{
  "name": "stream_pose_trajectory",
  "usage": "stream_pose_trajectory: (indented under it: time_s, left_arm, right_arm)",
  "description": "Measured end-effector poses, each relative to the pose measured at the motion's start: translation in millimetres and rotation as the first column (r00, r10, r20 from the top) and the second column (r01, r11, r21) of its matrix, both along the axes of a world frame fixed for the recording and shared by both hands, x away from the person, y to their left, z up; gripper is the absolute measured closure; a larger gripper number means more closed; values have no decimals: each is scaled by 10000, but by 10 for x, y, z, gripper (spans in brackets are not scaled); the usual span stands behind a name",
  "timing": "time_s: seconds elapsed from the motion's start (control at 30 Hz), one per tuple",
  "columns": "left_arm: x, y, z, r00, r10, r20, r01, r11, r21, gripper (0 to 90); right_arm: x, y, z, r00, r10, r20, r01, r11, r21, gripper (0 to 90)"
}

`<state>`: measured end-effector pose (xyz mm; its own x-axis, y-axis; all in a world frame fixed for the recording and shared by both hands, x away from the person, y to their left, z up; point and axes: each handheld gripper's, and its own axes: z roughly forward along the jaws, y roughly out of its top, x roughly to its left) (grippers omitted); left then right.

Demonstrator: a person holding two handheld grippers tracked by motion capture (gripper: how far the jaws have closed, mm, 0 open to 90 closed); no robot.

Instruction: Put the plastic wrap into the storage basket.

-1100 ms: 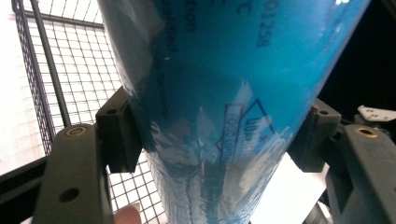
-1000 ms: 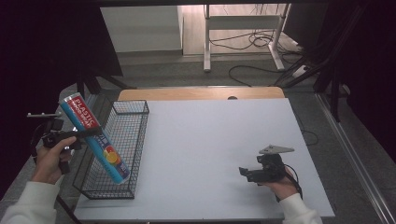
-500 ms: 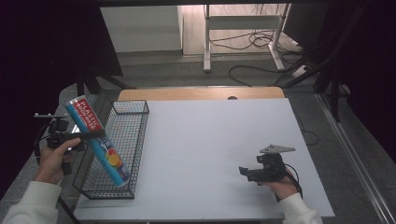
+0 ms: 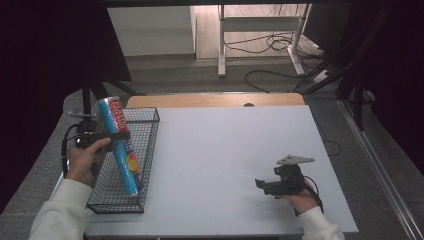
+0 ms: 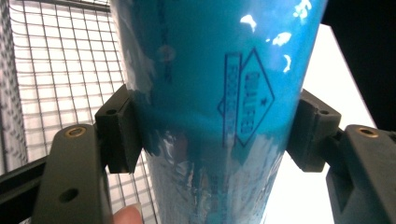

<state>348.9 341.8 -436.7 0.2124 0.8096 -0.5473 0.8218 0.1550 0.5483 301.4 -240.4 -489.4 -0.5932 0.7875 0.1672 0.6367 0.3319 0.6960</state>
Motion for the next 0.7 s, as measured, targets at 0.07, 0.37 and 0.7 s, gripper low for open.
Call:
stream_pose_trajectory:
  time_s: [0.07,0.37,0.7]
  left_arm:
    - [68,-77,-15,9999,113,-89,-111,9996,273,318]
    - [299,-287,-122,9978,386,-530,-339,9956,870,319]
    - [452,-333,-289,9917,901,-921,-820,9928,878,318]
  right_arm:
    - [1,-3,1,10000,-30,-5,30,10000,3,109]
    - [11,-13,1,9999,-100,-26,100,9999,-6,110]
    - [25,-5,-16,9999,-146,-41,146,9998,-131,111]
